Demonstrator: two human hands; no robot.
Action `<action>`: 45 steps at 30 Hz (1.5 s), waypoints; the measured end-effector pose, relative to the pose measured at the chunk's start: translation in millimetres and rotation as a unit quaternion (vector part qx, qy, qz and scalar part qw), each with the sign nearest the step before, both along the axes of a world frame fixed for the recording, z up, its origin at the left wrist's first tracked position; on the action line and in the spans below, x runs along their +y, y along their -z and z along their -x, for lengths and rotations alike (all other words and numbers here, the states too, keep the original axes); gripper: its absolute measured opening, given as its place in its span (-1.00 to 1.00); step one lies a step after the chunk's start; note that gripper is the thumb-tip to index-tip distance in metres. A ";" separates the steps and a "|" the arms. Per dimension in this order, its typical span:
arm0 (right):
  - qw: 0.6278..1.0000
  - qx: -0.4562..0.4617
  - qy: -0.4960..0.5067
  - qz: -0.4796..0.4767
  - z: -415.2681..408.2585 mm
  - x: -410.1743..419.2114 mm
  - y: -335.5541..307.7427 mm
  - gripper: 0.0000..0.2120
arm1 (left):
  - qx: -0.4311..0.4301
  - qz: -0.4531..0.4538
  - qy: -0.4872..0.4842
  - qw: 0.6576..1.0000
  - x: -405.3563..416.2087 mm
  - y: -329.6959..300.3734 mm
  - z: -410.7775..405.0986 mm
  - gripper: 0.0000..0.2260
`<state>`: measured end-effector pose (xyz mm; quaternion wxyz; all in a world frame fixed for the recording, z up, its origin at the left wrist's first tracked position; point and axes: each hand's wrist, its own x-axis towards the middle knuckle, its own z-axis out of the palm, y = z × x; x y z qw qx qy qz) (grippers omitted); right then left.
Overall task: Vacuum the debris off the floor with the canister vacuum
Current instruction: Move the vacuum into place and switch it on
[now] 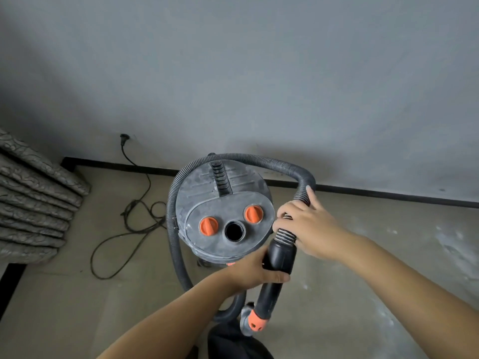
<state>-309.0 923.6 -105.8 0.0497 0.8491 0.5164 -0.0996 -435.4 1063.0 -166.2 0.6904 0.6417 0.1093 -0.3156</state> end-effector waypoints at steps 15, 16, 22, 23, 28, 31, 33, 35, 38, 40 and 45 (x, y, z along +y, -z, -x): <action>0.523 0.493 0.602 -0.347 -16.0 27.9 -18.1 -0.79 | -0.039 -0.136 0.089 0.986 33.7 -24.0 -31.6 -0.53; 0.559 0.475 0.593 -0.332 -18.9 24.3 -24.2 -0.80 | -0.053 -0.180 0.083 0.979 47.0 -25.1 -40.0 -0.57; 0.743 0.405 0.481 -0.229 -28.7 10.6 -87.4 -0.67 | -0.175 -0.370 -0.024 0.912 119.2 -39.9 -116.8 -0.28; 0.761 0.406 0.460 -0.214 -28.7 13.3 -99.8 -0.64 | -0.195 -0.381 -0.003 0.904 124.8 -46.2 -131.4 -0.21; 0.792 0.413 0.399 -0.208 -18.7 39.6 -151.1 -0.63 | -0.336 -0.384 0.019 0.860 138.5 -87.4 -203.6 -0.13; 0.801 0.398 0.400 -0.200 -9.1 52.8 -165.8 -0.58 | -0.372 -0.366 0.009 0.853 162.1 -109.2 -221.5 -0.49; 0.809 0.395 0.396 -0.181 1.1 59.8 -165.0 -0.58 | -0.362 -0.377 0.073 0.849 181.6 -116.5 -209.7 -0.66; 0.832 0.358 0.398 -0.147 14.6 63.6 -162.1 -0.59 | -0.366 -0.381 0.126 0.840 197.7 -117.4 -190.5 -0.69; 0.855 0.275 0.431 -0.089 29.3 55.7 -153.0 -0.67 | -0.350 -0.349 0.241 0.835 206.5 -114.1 -163.4 -0.65; 0.858 0.213 0.463 -0.059 40.6 48.2 -144.4 -0.73 | -0.338 -0.323 0.335 0.818 204.8 -115.1 -143.8 -0.63; 0.827 0.115 0.543 -0.088 79.8 23.8 -117.7 -0.67 | -0.334 -0.233 0.372 0.834 179.4 -131.4 -71.4 -0.69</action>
